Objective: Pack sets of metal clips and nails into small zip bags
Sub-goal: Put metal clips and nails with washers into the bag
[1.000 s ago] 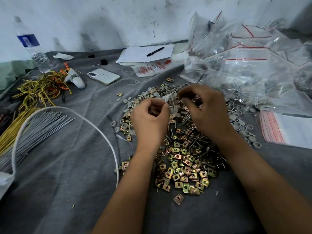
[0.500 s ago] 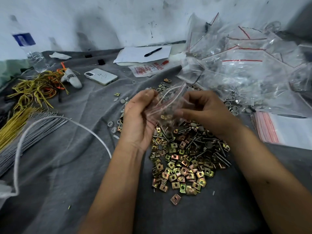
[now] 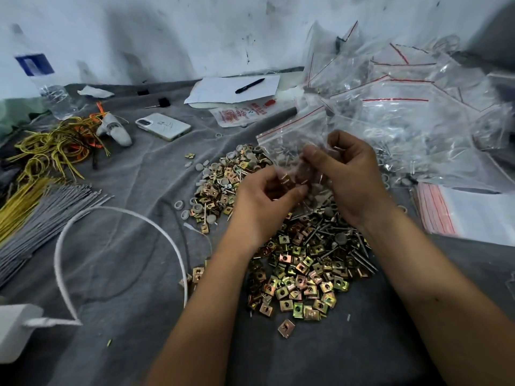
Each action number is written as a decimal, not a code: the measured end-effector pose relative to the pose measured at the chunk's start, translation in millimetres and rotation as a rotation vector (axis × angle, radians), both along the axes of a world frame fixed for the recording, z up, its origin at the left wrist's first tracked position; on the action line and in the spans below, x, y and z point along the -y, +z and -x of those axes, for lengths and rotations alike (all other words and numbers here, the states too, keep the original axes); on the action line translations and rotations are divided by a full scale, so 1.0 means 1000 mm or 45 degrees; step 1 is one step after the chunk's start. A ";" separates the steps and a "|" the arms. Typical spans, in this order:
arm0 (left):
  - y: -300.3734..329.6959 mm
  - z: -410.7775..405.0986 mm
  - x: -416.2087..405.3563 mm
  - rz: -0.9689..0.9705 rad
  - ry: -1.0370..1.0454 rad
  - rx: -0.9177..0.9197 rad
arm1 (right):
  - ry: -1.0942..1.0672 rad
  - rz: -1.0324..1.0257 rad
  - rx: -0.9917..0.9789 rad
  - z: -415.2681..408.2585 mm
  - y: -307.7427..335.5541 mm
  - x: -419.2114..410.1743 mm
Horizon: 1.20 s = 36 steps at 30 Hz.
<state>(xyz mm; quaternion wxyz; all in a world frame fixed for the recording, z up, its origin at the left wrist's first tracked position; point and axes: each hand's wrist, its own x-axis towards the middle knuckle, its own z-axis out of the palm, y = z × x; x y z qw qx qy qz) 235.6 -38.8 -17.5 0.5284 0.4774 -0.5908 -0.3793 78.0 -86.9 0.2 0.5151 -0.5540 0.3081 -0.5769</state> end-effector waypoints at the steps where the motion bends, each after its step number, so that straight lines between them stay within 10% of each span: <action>1: 0.001 0.000 -0.001 0.006 0.022 0.008 | -0.024 -0.011 -0.026 0.001 0.000 0.001; 12: 0.001 -0.022 -0.001 -0.070 -0.249 0.018 | -0.087 -0.062 -0.011 0.009 0.002 0.006; 23: 0.004 -0.015 0.002 0.073 0.303 -0.330 | 0.275 -0.145 -0.521 0.007 -0.005 0.003; 36: 0.003 -0.020 0.008 0.110 0.688 -0.388 | -0.249 0.290 -0.957 0.001 -0.006 0.007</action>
